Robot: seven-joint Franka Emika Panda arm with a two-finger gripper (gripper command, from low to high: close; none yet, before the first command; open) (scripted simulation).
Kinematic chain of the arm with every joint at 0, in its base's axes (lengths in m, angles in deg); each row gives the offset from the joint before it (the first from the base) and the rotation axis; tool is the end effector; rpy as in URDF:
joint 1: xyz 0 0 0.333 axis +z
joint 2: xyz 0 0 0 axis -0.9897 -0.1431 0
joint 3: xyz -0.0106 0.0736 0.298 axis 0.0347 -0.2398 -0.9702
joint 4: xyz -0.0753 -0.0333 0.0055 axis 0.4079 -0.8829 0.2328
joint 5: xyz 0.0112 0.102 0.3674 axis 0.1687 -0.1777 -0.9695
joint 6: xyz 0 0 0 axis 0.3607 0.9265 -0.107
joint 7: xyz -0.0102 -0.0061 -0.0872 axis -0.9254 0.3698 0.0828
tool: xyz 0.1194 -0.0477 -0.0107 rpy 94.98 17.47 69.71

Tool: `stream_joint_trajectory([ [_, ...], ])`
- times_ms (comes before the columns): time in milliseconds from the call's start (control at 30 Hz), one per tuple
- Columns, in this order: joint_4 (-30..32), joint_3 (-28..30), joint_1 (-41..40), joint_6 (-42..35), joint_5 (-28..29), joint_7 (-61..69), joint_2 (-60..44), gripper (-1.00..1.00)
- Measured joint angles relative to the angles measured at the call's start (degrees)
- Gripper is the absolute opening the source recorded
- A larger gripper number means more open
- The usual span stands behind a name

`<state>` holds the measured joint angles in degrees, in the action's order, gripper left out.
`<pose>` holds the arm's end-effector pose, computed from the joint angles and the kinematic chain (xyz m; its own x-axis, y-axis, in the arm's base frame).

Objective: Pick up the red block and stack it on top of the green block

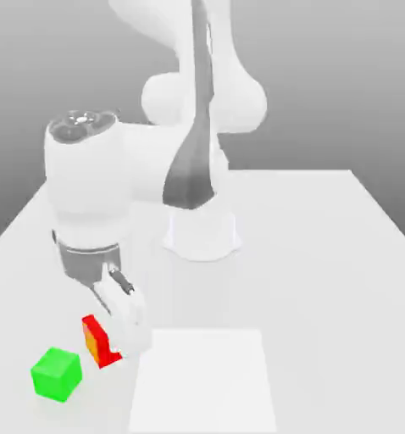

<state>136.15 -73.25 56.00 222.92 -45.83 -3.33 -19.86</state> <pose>0.4092 -0.2033 0.2178 -0.3141 -0.9494 0.0018 -0.9494 0.3141 -0.0006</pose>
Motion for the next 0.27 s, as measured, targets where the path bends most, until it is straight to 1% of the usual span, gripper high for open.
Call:
stream_joint_trajectory([
  [133, -0.72, 0.22, -1.22, 6.17, -0.6, 1.17, -6.88, -1.0],
  [167, -0.79, 0.19, -1.27, 7.61, -0.66, 1.25, -8.39, 1.0],
  [267, -0.79, 0.19, -1.27, 7.61, -0.66, 1.25, -8.39, 1.0],
])
